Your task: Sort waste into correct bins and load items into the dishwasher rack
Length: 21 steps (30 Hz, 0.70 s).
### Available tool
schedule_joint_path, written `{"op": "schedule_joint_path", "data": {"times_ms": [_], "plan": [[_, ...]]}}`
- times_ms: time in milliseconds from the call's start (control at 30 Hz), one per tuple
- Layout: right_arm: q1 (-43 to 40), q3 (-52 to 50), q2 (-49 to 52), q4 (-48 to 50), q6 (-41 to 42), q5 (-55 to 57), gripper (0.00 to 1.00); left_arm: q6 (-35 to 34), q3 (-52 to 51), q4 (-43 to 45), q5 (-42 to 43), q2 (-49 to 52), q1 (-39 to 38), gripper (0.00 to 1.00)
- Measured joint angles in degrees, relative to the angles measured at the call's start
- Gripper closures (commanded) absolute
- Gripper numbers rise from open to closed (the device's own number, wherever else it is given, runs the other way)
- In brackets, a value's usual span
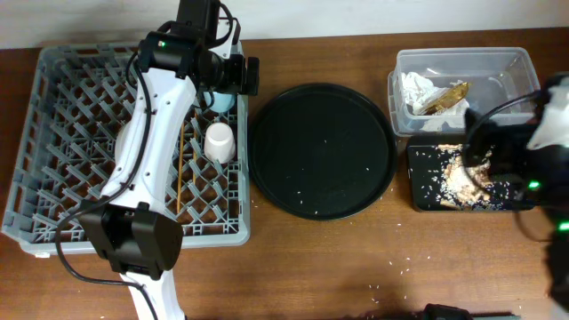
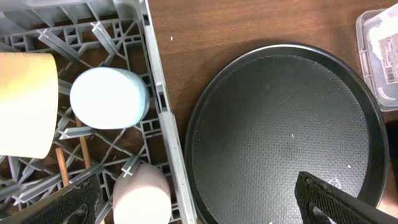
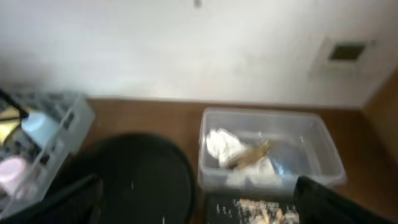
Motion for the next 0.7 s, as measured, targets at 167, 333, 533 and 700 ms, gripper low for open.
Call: {"op": "schedule_joint_path", "data": {"times_ms": [167,333,533,700], "plan": [[3.3,-28.0,-15.3,21.6,0.2,-1.3,0.02,0.0,0.0,0.0,-0.1,0.0,0.0,0.01],[5.1,-54.0,-33.3,39.0,0.3,-2.0,0.02,0.0,0.0,-0.1,0.0,0.0,0.0,0.01],[5.2,-70.1,-44.7,50.5,0.3,-1.9,0.02,0.0,0.1,0.0,0.0,0.0,0.0,0.01],[5.2,-77.2,-49.8,55.3,0.3,-0.8,0.02,0.0,0.1,0.0,0.0,0.0,0.0,0.01]]}}
